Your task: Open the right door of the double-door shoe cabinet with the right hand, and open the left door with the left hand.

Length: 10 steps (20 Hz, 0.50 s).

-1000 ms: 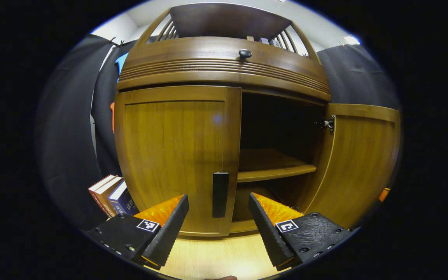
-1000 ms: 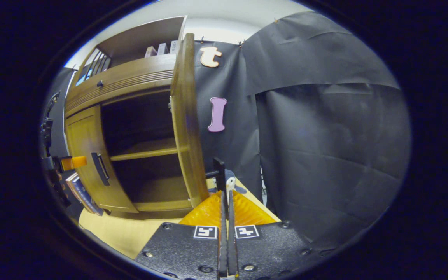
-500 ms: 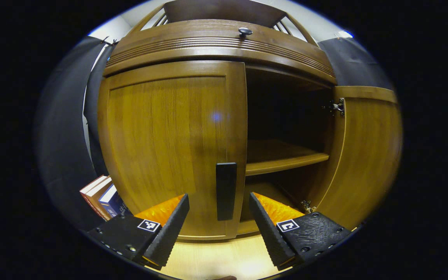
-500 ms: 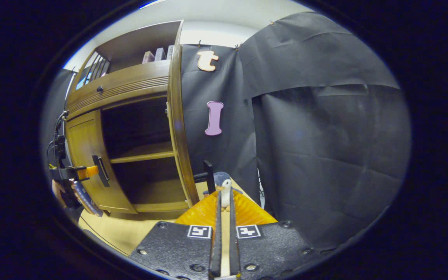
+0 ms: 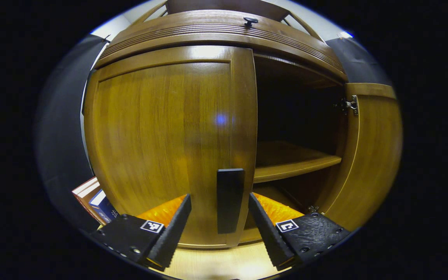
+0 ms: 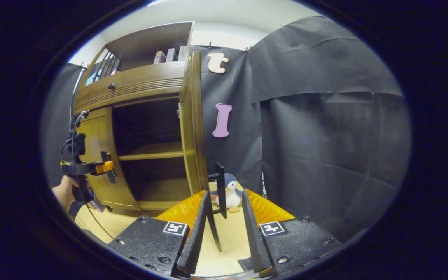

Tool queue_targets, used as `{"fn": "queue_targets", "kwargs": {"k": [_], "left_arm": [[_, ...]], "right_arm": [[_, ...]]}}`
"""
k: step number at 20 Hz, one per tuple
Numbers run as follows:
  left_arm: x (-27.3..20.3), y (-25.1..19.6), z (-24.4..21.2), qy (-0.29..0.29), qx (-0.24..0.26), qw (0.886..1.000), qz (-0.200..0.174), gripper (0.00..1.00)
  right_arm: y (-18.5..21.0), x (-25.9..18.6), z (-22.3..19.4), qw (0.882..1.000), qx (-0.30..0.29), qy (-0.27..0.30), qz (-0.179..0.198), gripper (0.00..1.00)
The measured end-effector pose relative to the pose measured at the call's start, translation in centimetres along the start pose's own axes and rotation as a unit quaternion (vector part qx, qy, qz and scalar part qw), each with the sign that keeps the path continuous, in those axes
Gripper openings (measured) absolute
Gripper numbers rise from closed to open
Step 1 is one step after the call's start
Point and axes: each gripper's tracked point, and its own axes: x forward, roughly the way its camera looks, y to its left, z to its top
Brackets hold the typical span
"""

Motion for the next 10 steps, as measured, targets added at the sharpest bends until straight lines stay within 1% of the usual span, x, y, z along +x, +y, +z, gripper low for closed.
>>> {"fn": "queue_targets", "kwargs": {"k": [1, 2, 3, 4, 7, 9, 10], "left_arm": [[0.1, 0.1, 0.1, -0.001, 0.001, 1.000, 0.007, 0.77], [0.4, 0.2, 0.3, -0.005, 0.001, 1.000, 0.011, 0.81], [0.4, 0.2, 0.4, -0.008, -0.001, 1.000, 0.014, 0.80], [0.9, 0.3, 0.5, -0.010, -0.002, 1.000, 0.016, 0.85], [1.5, -0.9, 0.5, -0.007, -0.001, 1.000, -0.012, 0.54], [1.5, -1.5, 0.6, -0.009, 0.008, 1.000, -0.019, 0.33], [1.2, -1.4, 0.5, -0.011, 0.012, 1.000, -0.018, 0.33]], "right_arm": [[0.3, 0.0, -0.1, 1.000, 0.001, 0.001, 0.003, 0.56], [0.5, -0.1, -0.2, 1.000, -0.001, 0.001, 0.006, 0.60], [0.6, -0.1, -0.2, 1.000, -0.003, 0.000, 0.005, 0.60], [0.8, -0.3, -0.2, 1.000, -0.005, 0.000, 0.006, 0.59], [1.5, -0.2, -0.2, 1.000, -0.011, 0.001, 0.008, 0.60], [1.8, -0.2, -0.4, 1.000, -0.012, 0.003, 0.011, 0.60], [1.9, -0.3, -0.5, 1.000, -0.012, 0.003, 0.010, 0.59]]}}
